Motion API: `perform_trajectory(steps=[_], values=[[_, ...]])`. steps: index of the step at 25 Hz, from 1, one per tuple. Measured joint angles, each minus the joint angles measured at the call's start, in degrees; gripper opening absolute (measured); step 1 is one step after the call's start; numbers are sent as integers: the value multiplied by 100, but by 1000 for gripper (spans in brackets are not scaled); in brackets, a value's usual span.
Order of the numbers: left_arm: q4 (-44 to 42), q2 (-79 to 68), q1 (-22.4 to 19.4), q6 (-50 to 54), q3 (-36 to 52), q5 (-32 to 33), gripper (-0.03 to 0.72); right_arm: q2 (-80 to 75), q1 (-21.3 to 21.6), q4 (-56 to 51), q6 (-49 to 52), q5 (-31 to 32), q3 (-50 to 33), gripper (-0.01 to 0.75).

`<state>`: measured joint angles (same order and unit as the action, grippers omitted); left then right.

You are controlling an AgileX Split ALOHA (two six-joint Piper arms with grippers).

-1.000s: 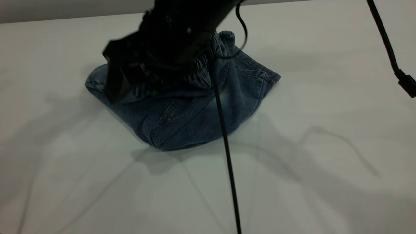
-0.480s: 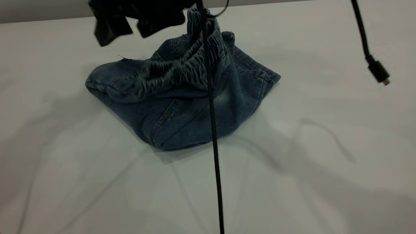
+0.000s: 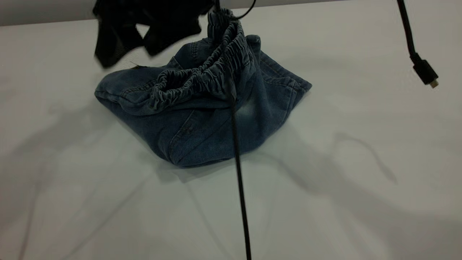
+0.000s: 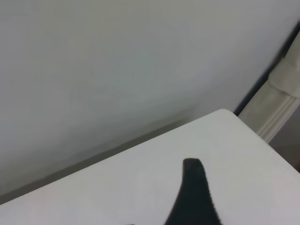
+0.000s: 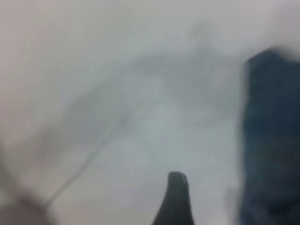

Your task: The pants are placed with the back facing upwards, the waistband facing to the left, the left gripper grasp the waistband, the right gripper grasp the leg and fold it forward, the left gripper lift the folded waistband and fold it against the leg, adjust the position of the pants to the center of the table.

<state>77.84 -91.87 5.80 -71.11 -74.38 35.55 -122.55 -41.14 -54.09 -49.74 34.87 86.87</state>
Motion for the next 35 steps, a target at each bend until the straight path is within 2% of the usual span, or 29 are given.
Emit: perform_trajectory(steps=[3, 7, 12, 15, 21, 27, 32, 35], values=[[0, 0, 0, 0, 0, -11, 488, -59, -6, 238, 14, 1176, -20, 527], [0, 0, 0, 0, 0, -18, 488, -167, -60, 521, 172, 2177, -20, 525], [6, 0, 0, 0, 0, -6, 488, -390, -60, 623, 450, 2382, -20, 526], [6, 0, 0, 0, 0, 8, 488, -647, -60, 816, 539, 1984, -20, 526], [6, 0, 0, 5, 0, 8, 488, -710, -60, 728, 445, 225, -15, 526], [6, 0, 0, 5, 0, 20, 488, -744, -60, 751, 430, -1219, -15, 526], [6, 0, 0, 12, 0, 148, 488, -744, -55, 751, 430, -2293, -15, 526], [6, 0, 0, 166, 0, 200, 488, -744, -32, 723, 438, -2702, -15, 526]])
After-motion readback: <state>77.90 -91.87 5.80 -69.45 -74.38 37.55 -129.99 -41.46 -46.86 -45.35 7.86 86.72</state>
